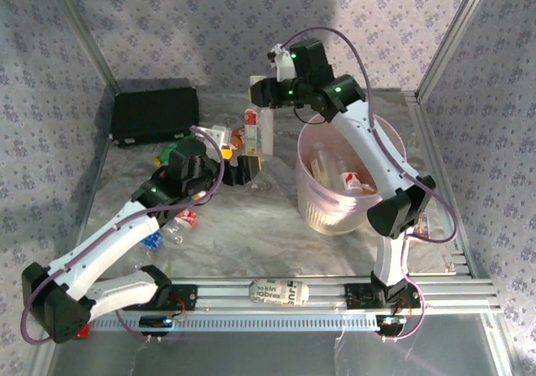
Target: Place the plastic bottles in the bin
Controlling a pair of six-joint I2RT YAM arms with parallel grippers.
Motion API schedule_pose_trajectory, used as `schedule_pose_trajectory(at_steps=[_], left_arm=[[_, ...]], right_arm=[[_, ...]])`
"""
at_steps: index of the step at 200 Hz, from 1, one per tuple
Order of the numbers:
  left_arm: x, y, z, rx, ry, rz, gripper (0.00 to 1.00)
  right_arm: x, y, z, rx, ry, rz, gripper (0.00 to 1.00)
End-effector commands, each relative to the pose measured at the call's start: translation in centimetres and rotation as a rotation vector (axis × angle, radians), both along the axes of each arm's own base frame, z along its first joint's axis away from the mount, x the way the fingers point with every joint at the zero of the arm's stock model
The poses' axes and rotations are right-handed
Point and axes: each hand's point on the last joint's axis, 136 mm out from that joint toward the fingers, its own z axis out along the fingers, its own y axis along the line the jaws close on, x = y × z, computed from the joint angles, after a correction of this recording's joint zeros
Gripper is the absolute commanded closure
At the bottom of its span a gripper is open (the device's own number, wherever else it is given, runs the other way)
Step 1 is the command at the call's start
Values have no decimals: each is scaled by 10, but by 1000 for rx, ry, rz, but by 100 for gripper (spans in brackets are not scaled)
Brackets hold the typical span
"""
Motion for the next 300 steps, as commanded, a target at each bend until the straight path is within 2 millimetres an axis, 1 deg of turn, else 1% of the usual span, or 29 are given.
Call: schedule_pose_trajectory(at_steps=[1,17,41,56,77,91,104,123,129,153,173,197,228,258,275,300], left_arm=[[0,16,-4,16,17,65,6],[2,25,-15,42,61,102,7],[2,39,-31,115,125,146,13],[1,54,-41,204,171,183,14],[-2,77,-56,326,248,217,15],[-8,90,-65,389,300,217,15],[-11,100,-71,439,339,221,15],[-15,109,-81,496,395,218,14],[-16,112,-85,512,414,219,14],[-22,121,-101,588,488,223,14],[-23,130,-110,634,515,252,14],[-25,135,-117,633,529,274,13],[-31,143,-127,649,559,298,12],[-35,148,-133,670,581,307,12],[-38,154,-136,700,593,318,11],[-41,158,-141,723,601,323,11]], right_arm=[[-16,-37,63,32,-139,-48,64],[-19,-57,73,22,-166,-84,64],[-29,-94,86,6,-186,-148,64],[-39,-121,94,-10,-196,-192,65],[-53,-157,95,-36,-190,-251,65],[-64,-178,91,-62,-173,-282,65],[-72,-190,83,-94,-163,-295,65],[-79,-204,62,-183,-150,-311,66],[-80,-208,52,-214,-130,-318,66],[-82,-216,16,-296,-53,-329,66],[-84,-217,-5,-320,-14,-325,66],[-83,-222,-32,-355,42,-339,66],[-79,-219,-68,-371,113,-327,66],[-71,-218,-99,-389,161,-329,66],[-67,-215,-116,-385,190,-321,65],[-63,-210,-131,-369,213,-318,62]])
